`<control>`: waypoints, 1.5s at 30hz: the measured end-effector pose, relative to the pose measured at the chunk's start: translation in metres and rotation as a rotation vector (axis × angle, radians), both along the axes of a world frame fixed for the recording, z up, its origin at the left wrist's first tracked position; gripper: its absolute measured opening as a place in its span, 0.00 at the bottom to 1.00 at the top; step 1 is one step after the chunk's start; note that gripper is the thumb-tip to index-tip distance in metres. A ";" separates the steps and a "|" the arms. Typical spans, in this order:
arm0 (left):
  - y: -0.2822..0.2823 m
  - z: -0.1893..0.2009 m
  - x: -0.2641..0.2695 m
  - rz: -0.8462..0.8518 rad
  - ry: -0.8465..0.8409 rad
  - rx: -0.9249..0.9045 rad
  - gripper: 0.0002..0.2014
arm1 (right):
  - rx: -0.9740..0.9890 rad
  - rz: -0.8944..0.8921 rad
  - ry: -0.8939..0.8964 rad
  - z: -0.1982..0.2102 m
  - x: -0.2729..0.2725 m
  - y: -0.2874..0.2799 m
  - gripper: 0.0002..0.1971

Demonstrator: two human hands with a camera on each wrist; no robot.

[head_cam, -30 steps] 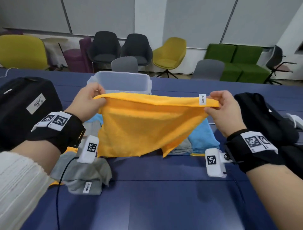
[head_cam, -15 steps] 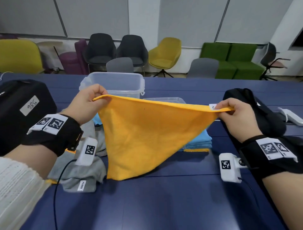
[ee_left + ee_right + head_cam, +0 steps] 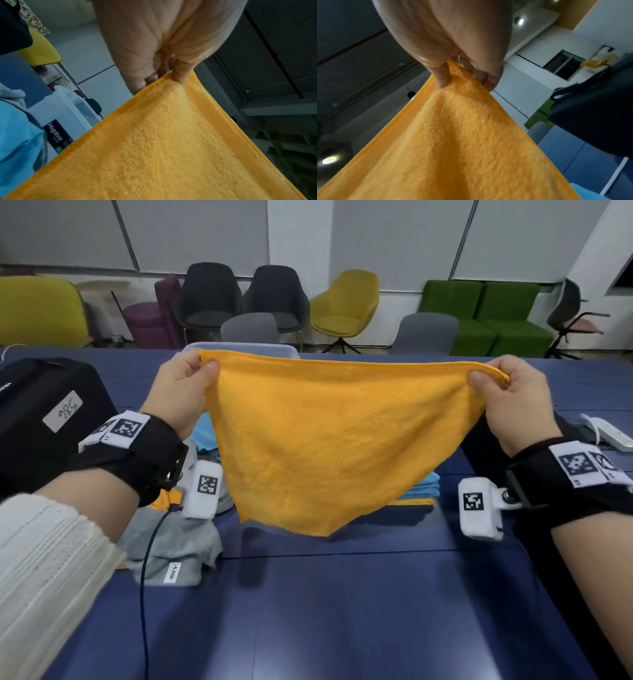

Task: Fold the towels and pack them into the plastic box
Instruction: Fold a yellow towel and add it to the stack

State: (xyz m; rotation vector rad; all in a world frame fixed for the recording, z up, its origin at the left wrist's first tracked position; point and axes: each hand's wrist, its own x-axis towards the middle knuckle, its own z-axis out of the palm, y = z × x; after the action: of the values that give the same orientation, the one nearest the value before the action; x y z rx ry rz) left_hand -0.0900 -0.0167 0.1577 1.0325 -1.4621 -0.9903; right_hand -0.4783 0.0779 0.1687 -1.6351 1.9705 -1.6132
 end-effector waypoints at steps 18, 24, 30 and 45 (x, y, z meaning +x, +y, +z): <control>0.067 -0.056 0.039 -0.315 0.079 0.721 0.08 | 0.776 0.592 -0.745 -0.051 -0.005 0.086 0.03; 0.077 -0.094 0.043 -0.461 -0.162 0.951 0.09 | 1.110 0.641 -0.634 -0.109 -0.012 0.083 0.11; 0.064 -0.155 0.036 -0.230 -0.278 0.903 0.12 | 1.309 0.506 -0.205 -0.168 -0.008 0.062 0.16; 0.021 -0.223 -0.012 -0.283 -1.063 0.442 0.09 | 1.346 0.546 0.276 -0.217 0.030 0.026 0.37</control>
State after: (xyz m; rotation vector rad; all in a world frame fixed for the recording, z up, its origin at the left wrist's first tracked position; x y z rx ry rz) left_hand -0.1020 0.0041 -0.0654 1.8806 -2.3470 -1.0286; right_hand -0.4484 0.1040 -0.0482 -1.4812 1.7008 0.2196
